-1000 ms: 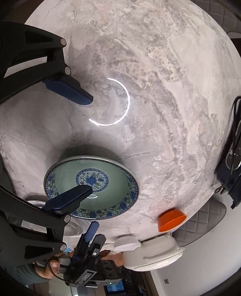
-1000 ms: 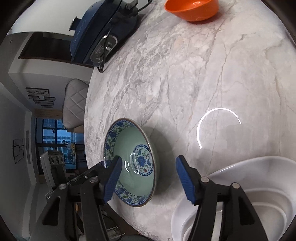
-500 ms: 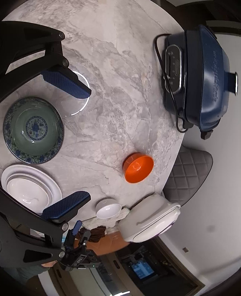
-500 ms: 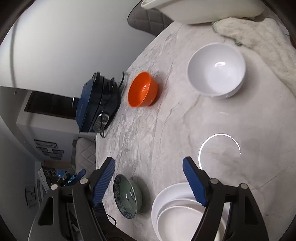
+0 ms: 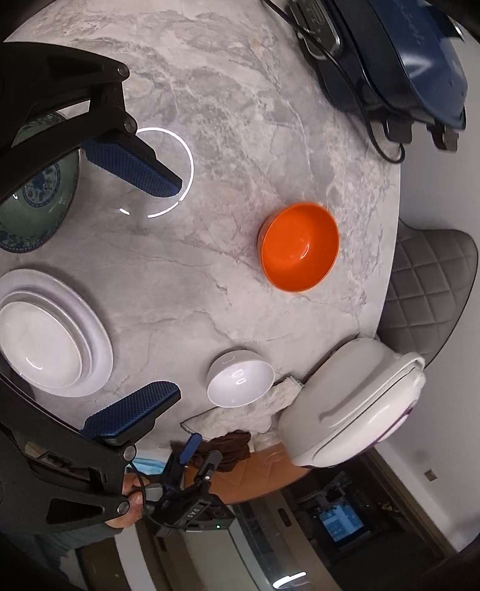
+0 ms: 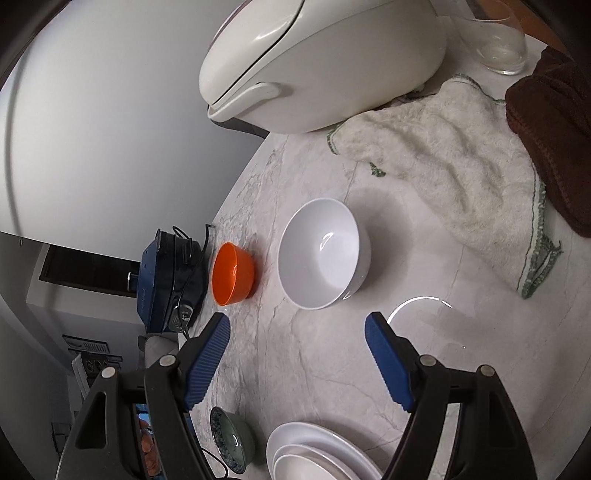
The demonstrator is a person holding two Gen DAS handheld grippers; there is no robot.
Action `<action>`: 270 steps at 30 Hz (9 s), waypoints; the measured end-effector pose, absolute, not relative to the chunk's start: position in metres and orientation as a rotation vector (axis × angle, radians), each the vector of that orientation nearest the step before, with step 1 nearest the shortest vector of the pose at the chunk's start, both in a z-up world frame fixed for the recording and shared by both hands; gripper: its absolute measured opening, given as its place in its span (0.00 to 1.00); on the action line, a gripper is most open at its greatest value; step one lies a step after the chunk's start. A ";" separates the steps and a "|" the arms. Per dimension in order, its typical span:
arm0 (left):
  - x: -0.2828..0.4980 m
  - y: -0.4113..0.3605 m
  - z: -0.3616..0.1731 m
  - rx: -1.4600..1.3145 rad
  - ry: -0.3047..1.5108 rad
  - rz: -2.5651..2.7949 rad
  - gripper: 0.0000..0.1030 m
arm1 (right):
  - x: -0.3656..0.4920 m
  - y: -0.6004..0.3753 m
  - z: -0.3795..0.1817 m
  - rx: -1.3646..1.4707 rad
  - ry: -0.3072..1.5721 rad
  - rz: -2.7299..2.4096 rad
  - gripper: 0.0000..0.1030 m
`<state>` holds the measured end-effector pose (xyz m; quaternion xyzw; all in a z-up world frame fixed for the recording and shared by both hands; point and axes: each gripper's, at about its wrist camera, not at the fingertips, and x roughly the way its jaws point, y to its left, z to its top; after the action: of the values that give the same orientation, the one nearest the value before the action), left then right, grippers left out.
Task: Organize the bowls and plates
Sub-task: 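Move the right gripper to the small white bowl and close on its rim, then lift the small white bowl and carry it toward the blue-and-white bowl, then lower the white bowl into the blue-and-white bowl and open the right gripper, then move the right gripper to the orange bowl and close on its rim, then lift the orange bowl and carry it toward the nested bowls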
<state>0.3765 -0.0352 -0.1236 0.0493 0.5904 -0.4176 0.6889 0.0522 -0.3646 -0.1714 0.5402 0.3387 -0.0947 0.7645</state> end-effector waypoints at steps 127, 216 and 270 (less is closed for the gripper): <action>0.309 0.207 -0.231 -0.131 1.512 -0.676 0.16 | 0.201 -0.057 -0.213 0.821 1.309 0.283 0.20; 0.537 -0.095 -0.245 0.237 1.415 -0.821 0.85 | 0.300 -0.326 -0.208 1.026 1.005 0.058 0.69; 0.523 -0.048 -0.214 0.089 1.448 -0.897 0.15 | 0.335 -0.276 -0.193 0.987 1.126 0.151 0.20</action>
<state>0.5233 -0.0477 -0.2143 0.0394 0.6393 -0.3961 0.6579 0.3347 -0.2762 -0.1931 0.4484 0.5115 0.0686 0.7298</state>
